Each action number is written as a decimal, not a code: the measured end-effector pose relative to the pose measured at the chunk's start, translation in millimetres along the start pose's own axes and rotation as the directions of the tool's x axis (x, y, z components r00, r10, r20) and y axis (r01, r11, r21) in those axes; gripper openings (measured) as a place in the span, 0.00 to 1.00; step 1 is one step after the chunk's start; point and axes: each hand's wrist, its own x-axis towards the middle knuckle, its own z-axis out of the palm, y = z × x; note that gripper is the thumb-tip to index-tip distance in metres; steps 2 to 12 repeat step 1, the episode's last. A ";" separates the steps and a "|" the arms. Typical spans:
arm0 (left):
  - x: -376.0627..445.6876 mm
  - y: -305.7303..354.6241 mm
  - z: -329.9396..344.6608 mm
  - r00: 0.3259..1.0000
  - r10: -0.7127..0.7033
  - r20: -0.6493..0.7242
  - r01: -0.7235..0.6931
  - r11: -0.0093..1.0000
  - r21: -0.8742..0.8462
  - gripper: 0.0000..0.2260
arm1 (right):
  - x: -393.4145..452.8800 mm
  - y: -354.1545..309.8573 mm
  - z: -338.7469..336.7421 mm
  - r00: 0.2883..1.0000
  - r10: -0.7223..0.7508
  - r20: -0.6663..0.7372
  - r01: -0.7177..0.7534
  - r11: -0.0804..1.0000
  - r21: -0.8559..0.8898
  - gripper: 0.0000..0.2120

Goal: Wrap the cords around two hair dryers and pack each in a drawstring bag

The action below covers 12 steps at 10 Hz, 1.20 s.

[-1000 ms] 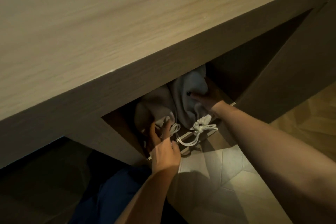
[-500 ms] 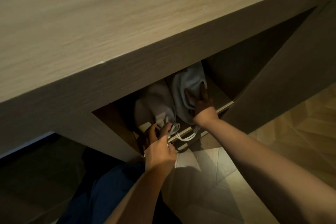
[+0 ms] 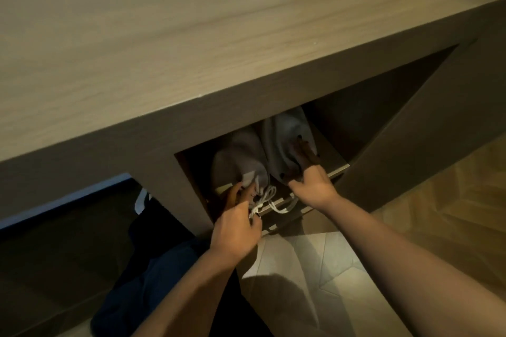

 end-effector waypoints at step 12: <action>-13.6 15.6 -13.3 0.997 0.021 -0.075 -0.018 0.999 0.043 0.26 | -21.4 -21.0 -10.4 0.999 0.038 -0.022 -0.038 0.999 -0.038 0.23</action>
